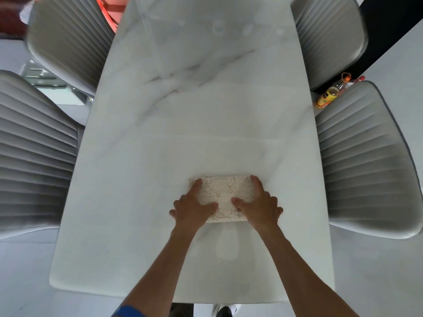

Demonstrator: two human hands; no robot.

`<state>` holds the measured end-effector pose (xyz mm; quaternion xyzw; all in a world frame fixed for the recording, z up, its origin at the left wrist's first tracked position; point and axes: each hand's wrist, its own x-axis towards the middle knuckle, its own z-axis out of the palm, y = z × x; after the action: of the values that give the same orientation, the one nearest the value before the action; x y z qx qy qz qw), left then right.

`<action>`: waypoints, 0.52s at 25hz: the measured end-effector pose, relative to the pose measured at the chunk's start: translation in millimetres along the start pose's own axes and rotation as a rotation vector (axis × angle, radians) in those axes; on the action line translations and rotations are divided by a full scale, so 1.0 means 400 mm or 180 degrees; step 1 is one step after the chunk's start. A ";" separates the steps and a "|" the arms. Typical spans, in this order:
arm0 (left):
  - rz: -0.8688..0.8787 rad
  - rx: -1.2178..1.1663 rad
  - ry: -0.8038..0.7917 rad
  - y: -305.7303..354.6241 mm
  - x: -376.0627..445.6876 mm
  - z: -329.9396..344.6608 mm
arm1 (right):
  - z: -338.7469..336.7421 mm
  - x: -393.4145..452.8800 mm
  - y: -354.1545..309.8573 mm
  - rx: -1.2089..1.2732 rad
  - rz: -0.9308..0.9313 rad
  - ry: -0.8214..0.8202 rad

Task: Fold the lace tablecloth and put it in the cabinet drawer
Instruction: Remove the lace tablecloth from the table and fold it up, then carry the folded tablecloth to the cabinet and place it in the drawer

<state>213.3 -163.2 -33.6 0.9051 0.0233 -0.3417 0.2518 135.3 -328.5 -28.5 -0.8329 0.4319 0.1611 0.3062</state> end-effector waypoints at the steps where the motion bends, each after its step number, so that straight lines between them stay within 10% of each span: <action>1: 0.0051 -0.0028 0.0012 0.000 -0.026 -0.005 | -0.008 -0.021 -0.003 0.0095 -0.0089 0.0012; 13: 0.0556 0.0203 0.1559 -0.136 -0.426 -0.215 | -0.081 -0.359 -0.138 0.0284 -0.1610 0.0051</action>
<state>123.4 -53.1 105.2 0.9670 -0.0054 -0.0899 0.2384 97.9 -236.1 93.2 -0.9013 0.2190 0.0536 0.3698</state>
